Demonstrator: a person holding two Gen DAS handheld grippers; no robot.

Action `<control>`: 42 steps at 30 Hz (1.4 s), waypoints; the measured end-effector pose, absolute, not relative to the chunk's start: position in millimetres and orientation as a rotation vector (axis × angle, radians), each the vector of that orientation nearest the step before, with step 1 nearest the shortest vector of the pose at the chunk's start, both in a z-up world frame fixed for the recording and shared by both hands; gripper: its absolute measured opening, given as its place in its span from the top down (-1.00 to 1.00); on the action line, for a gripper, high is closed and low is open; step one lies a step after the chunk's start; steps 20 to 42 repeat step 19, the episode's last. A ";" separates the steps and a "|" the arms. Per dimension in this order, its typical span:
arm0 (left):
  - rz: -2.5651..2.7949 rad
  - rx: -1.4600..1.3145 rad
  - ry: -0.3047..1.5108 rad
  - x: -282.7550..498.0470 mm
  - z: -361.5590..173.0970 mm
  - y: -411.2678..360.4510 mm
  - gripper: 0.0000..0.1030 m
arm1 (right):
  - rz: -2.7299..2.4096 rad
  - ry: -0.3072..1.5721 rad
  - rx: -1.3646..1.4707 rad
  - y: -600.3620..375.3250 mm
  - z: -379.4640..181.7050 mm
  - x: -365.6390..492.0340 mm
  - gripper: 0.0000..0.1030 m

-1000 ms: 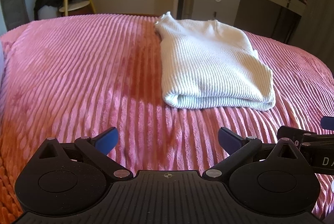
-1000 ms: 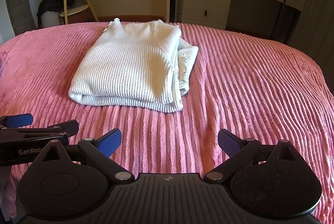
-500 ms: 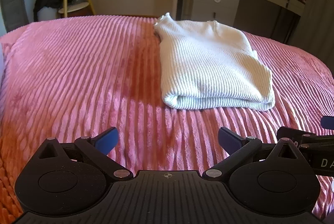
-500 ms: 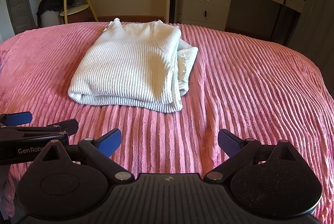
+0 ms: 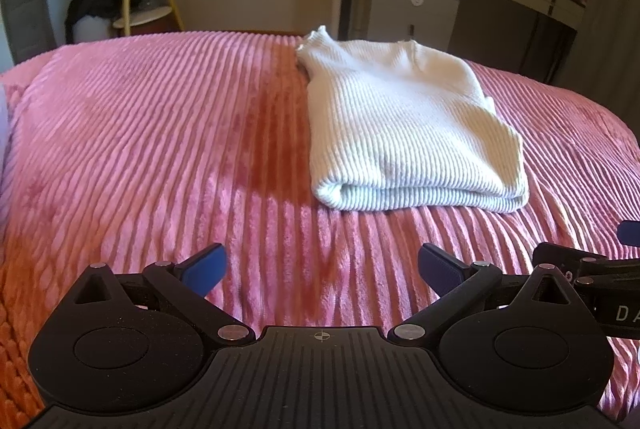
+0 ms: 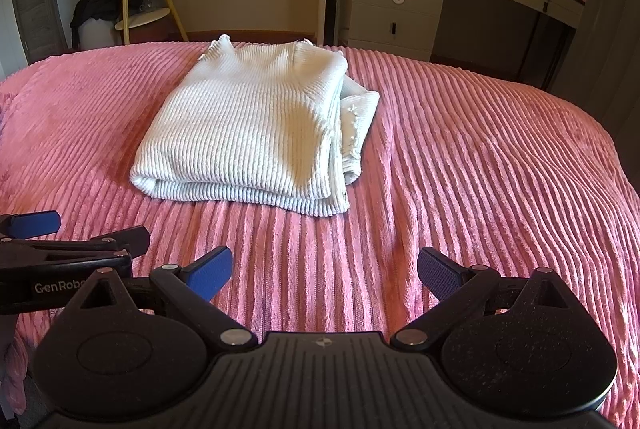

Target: Fold small clothes

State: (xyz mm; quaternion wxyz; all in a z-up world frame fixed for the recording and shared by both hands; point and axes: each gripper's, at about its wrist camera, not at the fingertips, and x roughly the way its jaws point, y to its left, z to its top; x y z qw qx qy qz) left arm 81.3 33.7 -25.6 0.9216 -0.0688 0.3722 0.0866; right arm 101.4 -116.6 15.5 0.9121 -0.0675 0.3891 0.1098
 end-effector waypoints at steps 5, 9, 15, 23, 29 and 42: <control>0.171 -0.153 0.752 80.0 -24.5 34.9 -1.00 | 0.224 0.800 -0.139 -116.5 15.2 100.9 -0.92; 0.159 -0.142 0.737 78.9 -23.8 33.5 -1.00 | 0.222 0.800 -0.138 -116.7 14.9 101.1 -0.92; 0.154 -0.144 0.717 78.3 -23.1 34.8 -1.00 | 0.218 0.803 -0.134 -117.2 14.9 101.1 -0.92; 0.161 -0.132 0.722 79.6 -23.4 33.4 -1.00 | 0.217 0.800 -0.131 -117.1 15.7 101.1 -0.92; 0.161 -0.132 0.722 79.6 -23.4 33.4 -1.00 | 0.217 0.800 -0.131 -117.1 15.7 101.1 -0.92; 0.161 -0.132 0.722 79.6 -23.4 33.4 -1.00 | 0.217 0.800 -0.131 -117.1 15.7 101.1 -0.92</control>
